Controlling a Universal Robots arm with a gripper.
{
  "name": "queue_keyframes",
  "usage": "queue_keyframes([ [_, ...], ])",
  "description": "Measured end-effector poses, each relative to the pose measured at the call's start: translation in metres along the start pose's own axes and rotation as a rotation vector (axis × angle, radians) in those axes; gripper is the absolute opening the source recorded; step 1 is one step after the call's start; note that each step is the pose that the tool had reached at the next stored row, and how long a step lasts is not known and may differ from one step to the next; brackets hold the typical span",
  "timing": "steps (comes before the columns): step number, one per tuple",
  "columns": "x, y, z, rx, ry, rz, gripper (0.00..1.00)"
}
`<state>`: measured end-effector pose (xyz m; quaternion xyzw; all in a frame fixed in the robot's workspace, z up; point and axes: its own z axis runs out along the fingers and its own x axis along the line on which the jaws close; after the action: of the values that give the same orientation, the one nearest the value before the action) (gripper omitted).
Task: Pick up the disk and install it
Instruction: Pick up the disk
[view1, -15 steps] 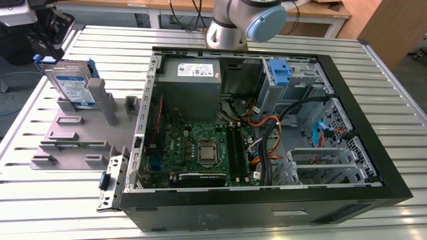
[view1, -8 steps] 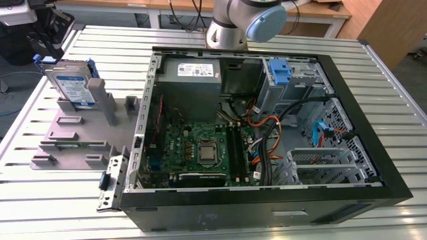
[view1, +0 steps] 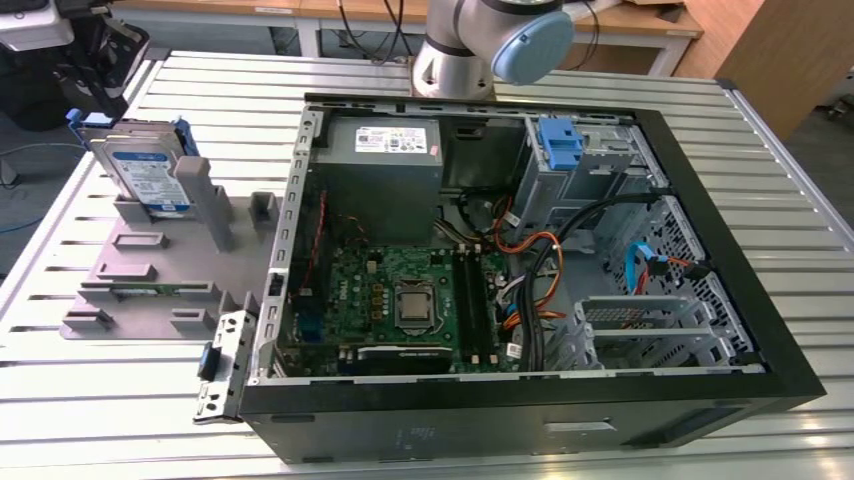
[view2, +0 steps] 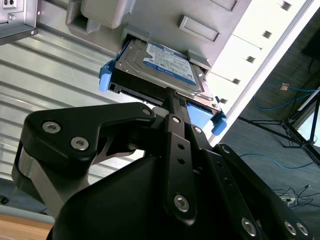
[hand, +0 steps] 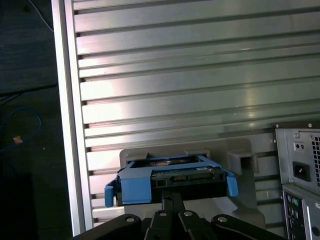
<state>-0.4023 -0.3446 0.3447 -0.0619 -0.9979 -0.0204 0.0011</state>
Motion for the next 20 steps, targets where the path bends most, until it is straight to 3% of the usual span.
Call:
queue_keyframes([
  [7, 0.0000, 0.0000, 0.0000, 0.0004, 0.0031, -0.076, 0.11],
  [15, 0.0000, 0.0000, 0.0000, 0.0004, 0.0035, -0.084, 0.11],
  [20, 0.0000, 0.0000, 0.0000, 0.0007, 0.0060, -0.146, 0.11],
])
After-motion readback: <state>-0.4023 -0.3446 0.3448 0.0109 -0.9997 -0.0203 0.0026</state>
